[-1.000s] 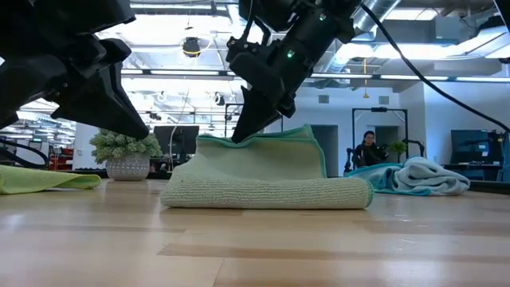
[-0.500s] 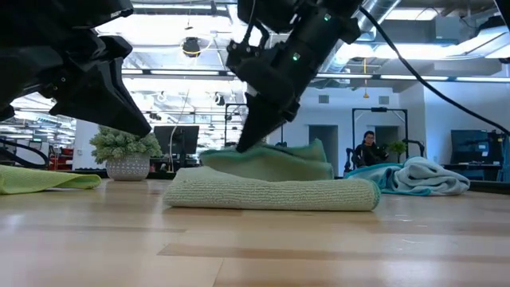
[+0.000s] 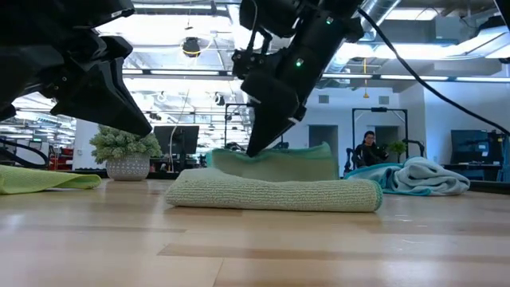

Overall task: Fold microfiber towels
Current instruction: Fold the green towel

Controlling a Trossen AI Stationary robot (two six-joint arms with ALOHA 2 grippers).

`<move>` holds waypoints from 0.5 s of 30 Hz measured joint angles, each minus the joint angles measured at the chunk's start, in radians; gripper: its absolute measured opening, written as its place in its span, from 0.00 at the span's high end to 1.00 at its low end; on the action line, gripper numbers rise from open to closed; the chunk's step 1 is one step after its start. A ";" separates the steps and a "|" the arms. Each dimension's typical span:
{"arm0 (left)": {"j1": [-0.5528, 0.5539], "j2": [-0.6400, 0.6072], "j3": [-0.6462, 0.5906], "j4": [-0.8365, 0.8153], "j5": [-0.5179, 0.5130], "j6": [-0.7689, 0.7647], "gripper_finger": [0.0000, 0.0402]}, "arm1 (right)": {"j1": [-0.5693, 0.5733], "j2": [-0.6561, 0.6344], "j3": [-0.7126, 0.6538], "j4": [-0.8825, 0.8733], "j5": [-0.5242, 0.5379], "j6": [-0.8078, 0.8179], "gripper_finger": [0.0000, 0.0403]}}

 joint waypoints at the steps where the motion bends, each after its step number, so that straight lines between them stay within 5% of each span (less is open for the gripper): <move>1: 0.000 0.000 0.000 0.000 0.000 -0.002 1.00 | 0.000 -0.010 0.000 -0.015 0.022 0.005 0.80; 7: 0.000 0.000 0.000 0.000 0.001 -0.004 1.00 | 0.027 -0.094 0.001 -0.118 0.129 0.101 0.77; 15: 0.000 0.000 0.000 0.000 0.018 -0.019 1.00 | 0.122 -0.106 0.002 -0.125 0.053 0.094 0.81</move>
